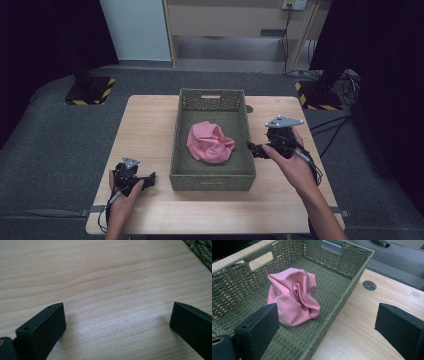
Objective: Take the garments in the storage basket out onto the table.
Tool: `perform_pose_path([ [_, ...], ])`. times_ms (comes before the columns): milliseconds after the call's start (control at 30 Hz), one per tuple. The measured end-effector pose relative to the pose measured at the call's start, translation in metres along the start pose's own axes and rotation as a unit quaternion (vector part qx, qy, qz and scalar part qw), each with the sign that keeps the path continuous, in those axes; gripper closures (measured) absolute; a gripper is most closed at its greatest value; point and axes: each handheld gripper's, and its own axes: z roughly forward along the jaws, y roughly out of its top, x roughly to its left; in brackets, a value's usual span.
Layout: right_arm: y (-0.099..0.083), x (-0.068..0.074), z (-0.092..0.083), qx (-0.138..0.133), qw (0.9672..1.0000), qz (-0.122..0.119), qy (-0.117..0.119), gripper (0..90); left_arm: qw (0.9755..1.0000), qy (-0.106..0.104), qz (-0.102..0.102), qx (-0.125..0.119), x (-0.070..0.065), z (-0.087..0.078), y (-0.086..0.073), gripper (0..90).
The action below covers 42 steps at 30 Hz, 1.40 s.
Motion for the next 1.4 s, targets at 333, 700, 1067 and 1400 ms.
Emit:
perform_pose_path([
  [333, 0.012, 0.01, 0.017, 0.001, 0.9999, -0.005, 0.016, 4.1, 1.0, 0.0, 0.0, 0.0, 0.0, 0.0, 0.0, 0.0],
  [700, 0.019, 0.019, 0.032, 0.003, 0.9996, -0.013, 0.027, 4.0, 1.0, 0.0, 0.0, 0.0, 0.0, 0.0, 0.0, 0.0],
  [1067, 0.027, 0.03, 0.053, 0.008, 0.9989, -0.017, 0.042, 3.2, 1.0, 0.0, 0.0, 0.0, 0.0, 0.0, 0.0, 0.0],
  [1400, 0.029, 0.036, 0.066, 0.016, 0.9985, -0.017, 0.05, 2.8, 1.0, 0.0, 0.0, 0.0, 0.0, 0.0, 0.0, 0.0],
])
